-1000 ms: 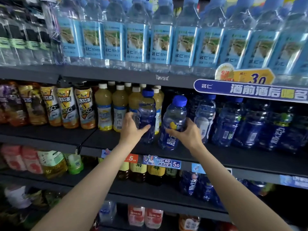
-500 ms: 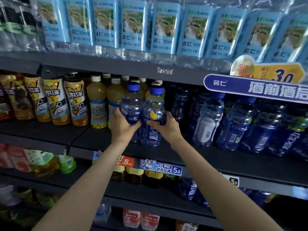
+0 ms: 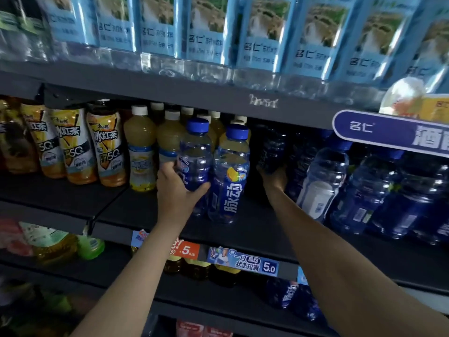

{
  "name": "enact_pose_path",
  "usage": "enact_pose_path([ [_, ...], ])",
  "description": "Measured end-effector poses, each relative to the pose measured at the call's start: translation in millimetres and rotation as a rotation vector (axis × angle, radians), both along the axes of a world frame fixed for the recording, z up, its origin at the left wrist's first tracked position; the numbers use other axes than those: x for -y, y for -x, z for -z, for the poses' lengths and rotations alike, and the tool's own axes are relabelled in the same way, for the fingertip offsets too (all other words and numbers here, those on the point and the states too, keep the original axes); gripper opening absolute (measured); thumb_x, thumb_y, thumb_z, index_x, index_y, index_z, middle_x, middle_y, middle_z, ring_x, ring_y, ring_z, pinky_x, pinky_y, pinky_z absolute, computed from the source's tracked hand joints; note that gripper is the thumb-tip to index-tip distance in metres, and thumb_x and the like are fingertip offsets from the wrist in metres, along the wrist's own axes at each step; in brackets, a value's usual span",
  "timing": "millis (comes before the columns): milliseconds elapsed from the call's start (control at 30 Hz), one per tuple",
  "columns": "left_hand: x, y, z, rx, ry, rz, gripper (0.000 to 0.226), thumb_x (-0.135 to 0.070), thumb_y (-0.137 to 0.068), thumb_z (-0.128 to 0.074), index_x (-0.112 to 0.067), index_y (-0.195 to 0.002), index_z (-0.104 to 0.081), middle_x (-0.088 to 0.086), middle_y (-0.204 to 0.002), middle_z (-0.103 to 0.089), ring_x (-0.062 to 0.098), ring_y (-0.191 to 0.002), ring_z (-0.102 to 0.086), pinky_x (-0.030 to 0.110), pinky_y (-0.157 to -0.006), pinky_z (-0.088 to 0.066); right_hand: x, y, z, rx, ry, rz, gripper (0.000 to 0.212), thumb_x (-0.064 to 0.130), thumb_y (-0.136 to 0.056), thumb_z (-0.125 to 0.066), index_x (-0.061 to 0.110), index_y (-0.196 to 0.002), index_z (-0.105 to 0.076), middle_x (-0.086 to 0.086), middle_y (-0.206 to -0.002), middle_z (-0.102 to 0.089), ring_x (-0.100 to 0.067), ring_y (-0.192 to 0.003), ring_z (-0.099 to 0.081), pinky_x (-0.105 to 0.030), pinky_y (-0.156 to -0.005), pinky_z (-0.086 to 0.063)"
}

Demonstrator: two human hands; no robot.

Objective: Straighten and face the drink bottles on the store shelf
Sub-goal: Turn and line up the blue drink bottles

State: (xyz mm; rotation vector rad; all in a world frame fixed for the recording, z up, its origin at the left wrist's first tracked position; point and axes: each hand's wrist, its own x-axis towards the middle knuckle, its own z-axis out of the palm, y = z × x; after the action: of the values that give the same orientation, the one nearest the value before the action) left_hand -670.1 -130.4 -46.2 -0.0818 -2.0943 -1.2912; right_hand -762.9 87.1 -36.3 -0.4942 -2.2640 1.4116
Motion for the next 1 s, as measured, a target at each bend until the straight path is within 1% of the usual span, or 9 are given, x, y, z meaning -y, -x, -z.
enact_pose_path([
  [167, -2.0, 1.7, 0.8, -0.018, 0.014, -0.017, 0.067, -0.026, -0.064, -0.083, -0.002, -0.111, -0.040, 0.007, -0.109, -0.042, 0.027, -0.106, -0.047, 0.040, -0.087, -0.045, 3.6, 28.8, -1.5, 0.127, -0.034, 0.111, 0.076, 0.030, -0.094, -0.056, -0.001, -0.149, -0.013, -0.019, -0.152, -0.029, -0.030, -0.139, -0.030, -0.030, -0.110, -0.024],
  [333, -2.3, 1.0, 2.7, -0.015, 0.031, -0.029, 0.067, -0.026, -0.068, -0.080, 0.000, -0.115, -0.039, 0.004, -0.109, -0.036, 0.023, -0.106, -0.041, 0.025, -0.085, -0.033, 17.3, 0.9, 2.2, 0.030, -0.039, 0.085, 0.077, 0.025, -0.088, -0.066, -0.002, -0.145, -0.022, -0.023, -0.139, -0.046, -0.036, -0.125, -0.047, -0.038, -0.097, -0.040],
  [467, -6.2, -5.2, 0.1, 0.032, 0.007, -0.034, 0.068, -0.023, -0.072, -0.079, -0.001, -0.120, -0.036, 0.015, -0.121, -0.039, 0.027, -0.113, -0.041, 0.028, -0.091, -0.035, 24.9, -53.1, 7.7, -0.056, -0.090, 0.023, 0.064, 0.025, -0.084, -0.071, -0.002, -0.131, -0.038, -0.022, -0.128, -0.053, -0.035, -0.116, -0.052, -0.036, -0.084, -0.042],
  [667, -13.0, -20.2, -8.2, 0.136, -0.009, -0.096, 0.072, -0.022, -0.076, -0.076, -0.004, -0.131, -0.034, 0.019, -0.131, -0.038, 0.033, -0.124, -0.037, 0.041, -0.101, -0.037, 24.6, -122.5, 17.0, -0.097, -0.175, -0.022, 0.061, 0.029, -0.074, -0.080, 0.000, -0.112, -0.042, -0.017, -0.119, -0.051, -0.033, -0.109, -0.052, -0.043, -0.085, -0.045],
  [767, -19.1, -44.0, -11.1, 0.042, -0.012, -0.143, 0.065, -0.016, -0.079, -0.072, -0.005, -0.133, -0.037, 0.019, -0.131, -0.037, 0.032, -0.122, -0.039, 0.036, -0.102, -0.039, 19.0, -147.1, 11.2, -0.075, -0.198, -0.032, 0.063, 0.032, -0.072, -0.081, 0.002, -0.111, -0.042, -0.015, -0.118, -0.053, -0.033, -0.106, -0.055, -0.041, -0.082, -0.048],
  [833, -24.5, -60.3, -11.3, -0.037, 0.029, -0.083, 0.056, -0.010, -0.082, -0.068, -0.003, -0.129, -0.041, 0.018, -0.128, -0.041, 0.027, -0.116, -0.045, 0.023, -0.095, -0.037, 13.2, -157.9, 5.3, -0.035, -0.214, -0.059, 0.063, 0.032, -0.072, -0.081, 0.002, -0.111, -0.042, -0.016, -0.117, -0.056, -0.033, -0.102, -0.057, -0.036, -0.075, -0.046],
  [867, -27.1, -66.4, -11.7, -0.042, 0.053, -0.019, 0.053, -0.009, -0.082, -0.067, -0.003, -0.129, -0.042, 0.016, -0.125, -0.045, 0.024, -0.111, -0.049, 0.021, -0.091, -0.038, 10.2, -162.2, 2.2, -0.013, -0.231, -0.076, 0.064, 0.032, -0.072, -0.081, 0.002, -0.113, -0.042, -0.016, -0.117, -0.057, -0.033, -0.102, -0.058, -0.034, -0.073, -0.044],
  [933, -32.7, -75.1, -14.4, 0.009, 0.077, 0.154, 0.053, -0.009, -0.084, -0.065, -0.005, -0.131, -0.041, 0.011, -0.120, -0.051, 0.017, -0.104, -0.052, 0.025, -0.088, -0.044, 6.2, -170.6, -5.0, 0.038, -0.233, -0.107, 0.069, 0.032, -0.071, -0.082, 0.003, -0.118, -0.041, -0.014, -0.119, -0.058, -0.032, -0.105, -0.058, -0.033, -0.076, -0.044],
  [1000, -37.5, -83.3, -19.5, 0.127, 0.057, 0.335, 0.058, -0.011, -0.085, -0.065, -0.010, -0.135, -0.037, 0.009, -0.123, -0.051, 0.013, -0.105, -0.051, 0.029, -0.091, -0.046, 2.7, -179.2, -12.0, 0.051, -0.185, -0.150, 0.076, 0.027, -0.068, -0.085, 0.006, -0.124, -0.038, -0.010, -0.120, -0.059, -0.029, -0.107, -0.058, -0.037, -0.085, -0.048],
])
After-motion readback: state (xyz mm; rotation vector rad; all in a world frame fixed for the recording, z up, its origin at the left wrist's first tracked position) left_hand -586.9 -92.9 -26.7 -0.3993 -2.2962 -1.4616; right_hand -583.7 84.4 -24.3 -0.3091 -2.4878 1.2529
